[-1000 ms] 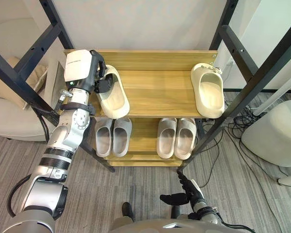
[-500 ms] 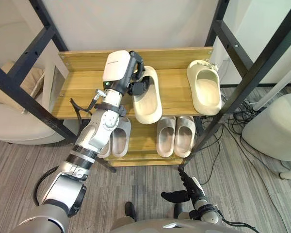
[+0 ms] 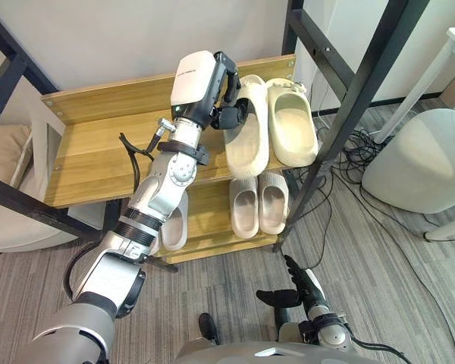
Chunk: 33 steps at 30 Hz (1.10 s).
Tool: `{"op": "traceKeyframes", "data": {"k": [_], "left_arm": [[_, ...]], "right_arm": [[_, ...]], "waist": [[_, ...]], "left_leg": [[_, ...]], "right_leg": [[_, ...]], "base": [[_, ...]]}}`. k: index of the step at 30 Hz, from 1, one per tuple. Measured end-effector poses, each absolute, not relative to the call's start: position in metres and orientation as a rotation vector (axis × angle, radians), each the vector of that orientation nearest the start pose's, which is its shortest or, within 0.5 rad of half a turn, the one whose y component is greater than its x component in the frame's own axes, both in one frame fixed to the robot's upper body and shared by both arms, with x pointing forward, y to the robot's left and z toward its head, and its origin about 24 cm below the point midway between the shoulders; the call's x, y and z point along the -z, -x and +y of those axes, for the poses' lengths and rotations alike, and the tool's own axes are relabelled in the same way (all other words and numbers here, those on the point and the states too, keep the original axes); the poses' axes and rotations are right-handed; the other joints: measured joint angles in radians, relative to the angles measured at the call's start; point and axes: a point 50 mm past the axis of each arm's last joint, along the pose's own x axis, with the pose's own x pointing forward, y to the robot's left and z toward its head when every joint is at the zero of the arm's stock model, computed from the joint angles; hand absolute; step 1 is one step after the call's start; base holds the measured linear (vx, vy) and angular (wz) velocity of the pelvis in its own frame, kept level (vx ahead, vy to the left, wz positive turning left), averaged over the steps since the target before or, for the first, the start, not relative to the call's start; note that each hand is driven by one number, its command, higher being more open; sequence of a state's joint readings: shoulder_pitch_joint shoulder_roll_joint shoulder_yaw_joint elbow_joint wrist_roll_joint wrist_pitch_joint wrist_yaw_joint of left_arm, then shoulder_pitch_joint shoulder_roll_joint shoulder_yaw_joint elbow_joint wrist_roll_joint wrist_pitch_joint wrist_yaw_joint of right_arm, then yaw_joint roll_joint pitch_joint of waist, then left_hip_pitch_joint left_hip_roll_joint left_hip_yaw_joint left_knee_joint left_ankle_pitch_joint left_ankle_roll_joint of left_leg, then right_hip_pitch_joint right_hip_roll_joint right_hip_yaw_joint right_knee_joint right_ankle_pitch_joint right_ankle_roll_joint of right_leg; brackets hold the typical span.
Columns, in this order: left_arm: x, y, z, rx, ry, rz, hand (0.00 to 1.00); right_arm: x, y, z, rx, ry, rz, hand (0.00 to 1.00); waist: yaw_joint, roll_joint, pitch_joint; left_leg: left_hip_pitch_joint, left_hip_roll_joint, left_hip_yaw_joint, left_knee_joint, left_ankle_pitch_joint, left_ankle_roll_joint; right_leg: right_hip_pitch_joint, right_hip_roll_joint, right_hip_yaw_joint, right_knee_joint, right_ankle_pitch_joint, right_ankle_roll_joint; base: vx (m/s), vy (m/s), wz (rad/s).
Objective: Organize the slippers on the shoe rack
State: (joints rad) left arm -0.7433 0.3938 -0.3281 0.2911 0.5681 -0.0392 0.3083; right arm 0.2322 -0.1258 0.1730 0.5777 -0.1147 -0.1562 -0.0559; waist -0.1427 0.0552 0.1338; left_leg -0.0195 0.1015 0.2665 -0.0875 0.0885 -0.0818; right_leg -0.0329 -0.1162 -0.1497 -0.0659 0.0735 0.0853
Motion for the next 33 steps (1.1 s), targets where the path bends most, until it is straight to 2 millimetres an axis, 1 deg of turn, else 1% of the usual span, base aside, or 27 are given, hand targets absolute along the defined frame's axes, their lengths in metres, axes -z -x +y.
{"op": "traceKeyframes", "data": {"k": [4,5,10,19,26,27,33], "left_arm": [[-0.201,-0.356,0.121,-0.095,-1.031,-0.682,0.0],[-0.201,-0.356,0.121,-0.098,-1.032,-0.68,1.0],[-0.207,-0.357,0.127,-0.134,-1.035,-0.687,1.0],[-0.205,-0.358,0.125,-0.131,-1.025,-0.677,1.0],[-0.203,-0.357,0.112,-0.111,-0.977,-0.681,1.0],[-0.202,-0.356,0.108,-0.099,-0.945,-0.681,1.0],[-0.201,-0.353,0.097,-0.066,-0.871,-0.683,1.0]], "right_arm": [[0.111,-0.137,-0.163,-0.099,0.251,0.645,1.0],[0.111,-0.137,-0.163,-0.099,0.251,0.644,1.0],[0.11,-0.138,-0.163,-0.091,0.252,0.639,1.0],[0.11,-0.138,-0.164,-0.082,0.253,0.637,1.0],[0.11,-0.138,-0.163,-0.083,0.253,0.637,1.0],[0.11,-0.138,-0.163,-0.083,0.254,0.638,1.0],[0.11,-0.138,-0.162,-0.086,0.254,0.639,1.0]], "waist": [[-0.001,0.0,0.0],[-0.002,0.0,0.0],[-0.009,0.0,0.0],[-0.012,0.0,0.0],[-0.011,0.0,0.0],[-0.01,0.0,0.0],[-0.01,0.0,0.0]], "left_leg": [[-0.001,-0.002,0.01,0.0,-0.007,-0.001],[-0.002,-0.002,0.012,0.0,-0.007,-0.002],[-0.02,-0.002,0.012,0.0,-0.007,-0.002],[-0.02,-0.005,-0.006,0.0,-0.006,0.0],[-0.016,-0.006,-0.017,0.0,-0.004,0.002],[-0.016,-0.006,-0.02,0.0,-0.004,0.002],[-0.01,-0.006,-0.028,0.0,-0.003,0.003]], "right_leg": [[-0.003,-0.002,0.013,-0.013,0.01,0.002],[-0.003,-0.001,0.015,-0.016,0.011,0.002],[-0.02,-0.001,0.015,-0.017,0.012,0.002],[-0.009,-0.003,0.002,-0.017,0.012,0.002],[0.0,-0.004,-0.009,-0.017,0.01,0.001],[0.002,-0.004,-0.012,-0.017,0.01,0.001],[0.014,-0.004,-0.019,-0.017,0.009,-0.001]], "base": [[-0.02,0.024,-0.09],[-0.01,0.008,-0.05],[0.0,0.001,-0.01],[-0.01,0.008,0.04],[-0.02,0.012,0.05],[0.0,0.011,0.04],[0.0,0.01,0.04]]}}
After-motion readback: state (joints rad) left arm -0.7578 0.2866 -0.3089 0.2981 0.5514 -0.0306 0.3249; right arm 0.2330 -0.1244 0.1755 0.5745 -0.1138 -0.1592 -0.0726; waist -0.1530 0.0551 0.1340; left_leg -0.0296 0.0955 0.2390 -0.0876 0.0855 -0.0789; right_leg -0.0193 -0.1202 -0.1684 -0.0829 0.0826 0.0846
